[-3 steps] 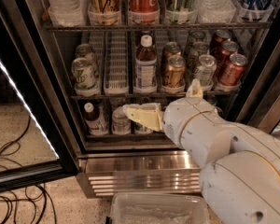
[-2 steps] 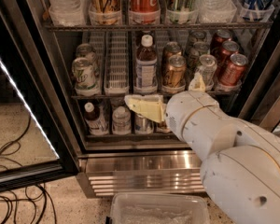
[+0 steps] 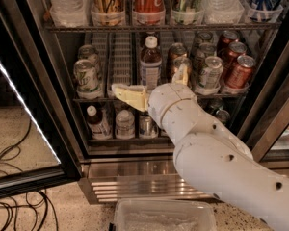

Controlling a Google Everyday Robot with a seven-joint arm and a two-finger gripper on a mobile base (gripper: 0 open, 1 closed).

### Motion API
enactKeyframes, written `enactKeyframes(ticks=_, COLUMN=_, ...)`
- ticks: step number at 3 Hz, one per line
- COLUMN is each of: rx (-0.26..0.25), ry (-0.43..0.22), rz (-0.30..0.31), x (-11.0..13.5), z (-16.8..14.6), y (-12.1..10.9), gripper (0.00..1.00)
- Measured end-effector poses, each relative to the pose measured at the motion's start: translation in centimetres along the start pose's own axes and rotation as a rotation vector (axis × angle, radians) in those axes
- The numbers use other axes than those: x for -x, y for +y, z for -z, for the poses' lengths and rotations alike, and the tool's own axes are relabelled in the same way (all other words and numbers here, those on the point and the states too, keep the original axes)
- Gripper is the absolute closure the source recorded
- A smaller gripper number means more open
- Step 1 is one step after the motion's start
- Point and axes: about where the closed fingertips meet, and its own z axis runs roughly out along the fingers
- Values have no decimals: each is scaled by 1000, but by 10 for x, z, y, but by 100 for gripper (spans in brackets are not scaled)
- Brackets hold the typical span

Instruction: Pick blue plastic bottle from middle shelf of fridge

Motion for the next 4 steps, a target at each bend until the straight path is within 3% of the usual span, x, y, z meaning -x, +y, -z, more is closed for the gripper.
enactKeyframes(ticks=1, rx=-4, ry=-31, rz=-12, x=-1, z=-13, y=4, gripper=0)
enactKeyframes(ticks=2, rx=-11, ry=-45, rz=-24, x=-4, z=-29, y=4, gripper=8)
enactKeyframes(ticks=4, rx=-39, ry=-20, rz=-31, x=-20, z=-52, y=-3, gripper=14)
